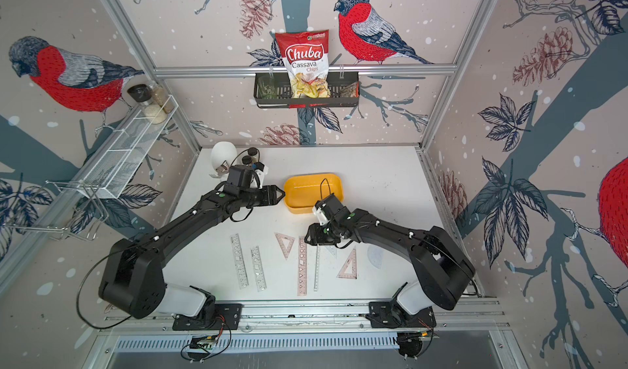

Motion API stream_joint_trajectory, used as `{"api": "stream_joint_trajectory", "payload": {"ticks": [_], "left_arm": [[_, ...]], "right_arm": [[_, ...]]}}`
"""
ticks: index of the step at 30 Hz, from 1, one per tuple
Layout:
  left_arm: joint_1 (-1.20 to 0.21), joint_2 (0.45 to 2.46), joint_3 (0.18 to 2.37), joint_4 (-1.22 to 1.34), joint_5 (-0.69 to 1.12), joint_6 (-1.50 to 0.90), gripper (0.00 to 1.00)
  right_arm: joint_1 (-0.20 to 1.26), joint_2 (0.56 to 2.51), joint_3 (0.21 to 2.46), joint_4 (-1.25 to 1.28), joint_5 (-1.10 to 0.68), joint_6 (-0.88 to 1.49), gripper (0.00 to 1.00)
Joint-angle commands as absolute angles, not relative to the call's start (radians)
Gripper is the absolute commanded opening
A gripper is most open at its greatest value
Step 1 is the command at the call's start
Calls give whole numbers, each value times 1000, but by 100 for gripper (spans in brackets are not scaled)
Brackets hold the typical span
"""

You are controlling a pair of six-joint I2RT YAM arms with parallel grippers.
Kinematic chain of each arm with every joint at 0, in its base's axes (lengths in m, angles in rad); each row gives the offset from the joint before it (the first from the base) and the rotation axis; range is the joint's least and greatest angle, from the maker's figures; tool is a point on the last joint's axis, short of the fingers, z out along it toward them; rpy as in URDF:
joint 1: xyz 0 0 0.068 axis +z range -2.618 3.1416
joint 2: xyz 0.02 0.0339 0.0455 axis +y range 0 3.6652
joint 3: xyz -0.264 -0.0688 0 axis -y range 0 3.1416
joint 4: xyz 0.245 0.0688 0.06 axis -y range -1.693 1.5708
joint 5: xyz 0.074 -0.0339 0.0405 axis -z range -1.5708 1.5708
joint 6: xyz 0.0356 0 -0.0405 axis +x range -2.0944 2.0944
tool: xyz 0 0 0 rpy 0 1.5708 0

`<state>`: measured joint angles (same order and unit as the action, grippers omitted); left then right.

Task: Put the scattered rulers into the storage box
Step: Pick up the ruler from the center of the board.

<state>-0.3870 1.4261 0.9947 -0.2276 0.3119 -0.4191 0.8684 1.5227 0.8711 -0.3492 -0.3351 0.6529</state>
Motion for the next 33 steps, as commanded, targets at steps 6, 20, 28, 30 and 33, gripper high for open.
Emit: {"api": "stream_joint_trajectory", "payload": {"ticks": [6,20,28,30,33], "left_arm": [[-387,1374,975,-245,285,-400,69],[-388,1369,976,-249,279,-394,69],[-389,1381,980,-252,276,-392,70],[-388,1381,982,-254,273,-391,69],[-388,1379,983,-253,271,-393,70]], "right_arm": [[1010,1585,875,-483,-72,893,46],[1032,1683,933,-548,14,907,30],[1024,1682,961,-576,35,886,10],[1018,1674,970,-575,35,868,5],[998,1657,996,-590,37,831,1]]}}
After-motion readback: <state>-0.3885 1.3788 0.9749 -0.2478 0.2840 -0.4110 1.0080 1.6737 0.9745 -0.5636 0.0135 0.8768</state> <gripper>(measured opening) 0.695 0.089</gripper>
